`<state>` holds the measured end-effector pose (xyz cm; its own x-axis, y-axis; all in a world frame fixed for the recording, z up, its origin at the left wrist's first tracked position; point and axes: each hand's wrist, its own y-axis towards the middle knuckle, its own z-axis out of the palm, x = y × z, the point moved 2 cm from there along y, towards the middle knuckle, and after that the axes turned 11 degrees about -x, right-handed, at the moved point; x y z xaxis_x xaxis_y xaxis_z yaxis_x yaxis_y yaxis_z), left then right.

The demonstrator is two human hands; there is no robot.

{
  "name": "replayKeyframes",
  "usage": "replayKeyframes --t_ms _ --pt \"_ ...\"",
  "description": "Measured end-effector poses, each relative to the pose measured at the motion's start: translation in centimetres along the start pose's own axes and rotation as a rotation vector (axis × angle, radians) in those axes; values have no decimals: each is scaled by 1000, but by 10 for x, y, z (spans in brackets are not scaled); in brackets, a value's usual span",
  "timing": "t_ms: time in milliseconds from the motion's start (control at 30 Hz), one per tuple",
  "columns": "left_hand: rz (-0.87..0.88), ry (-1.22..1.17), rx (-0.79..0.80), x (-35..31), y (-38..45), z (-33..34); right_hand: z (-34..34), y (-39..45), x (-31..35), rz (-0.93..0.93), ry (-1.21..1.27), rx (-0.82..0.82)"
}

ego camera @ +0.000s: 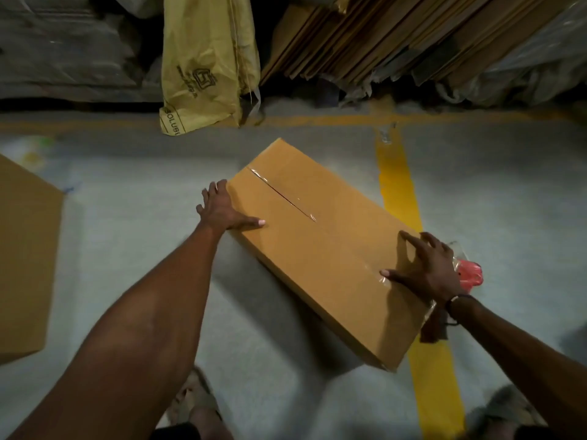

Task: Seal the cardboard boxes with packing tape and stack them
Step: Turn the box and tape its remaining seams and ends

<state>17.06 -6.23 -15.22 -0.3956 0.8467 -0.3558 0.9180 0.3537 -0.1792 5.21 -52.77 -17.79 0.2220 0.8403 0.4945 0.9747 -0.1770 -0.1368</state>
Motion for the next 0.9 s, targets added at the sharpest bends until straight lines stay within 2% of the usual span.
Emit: replayKeyframes --t_ms 67,167,333,467,667,800,900 --pt "-5 5 22 8 2 3 -2 20 5 -28 -15 26" --pt "-8 1 -27 14 -6 6 -8 43 12 -28 -12 43" --pt "-13 -15 -56 27 -32 10 -1 43 9 21 -33 -75" --pt "-57 -31 -63 42 -67 10 5 11 15 -12 -77 -181" --pt "-170 -15 -80 65 -131 10 20 -84 26 -68 -243 -221" --pt "-267 -27 -104 74 -174 11 37 -147 47 112 -328 -47" --pt "-337 41 -90 79 -208 15 48 -172 66 199 -290 20"
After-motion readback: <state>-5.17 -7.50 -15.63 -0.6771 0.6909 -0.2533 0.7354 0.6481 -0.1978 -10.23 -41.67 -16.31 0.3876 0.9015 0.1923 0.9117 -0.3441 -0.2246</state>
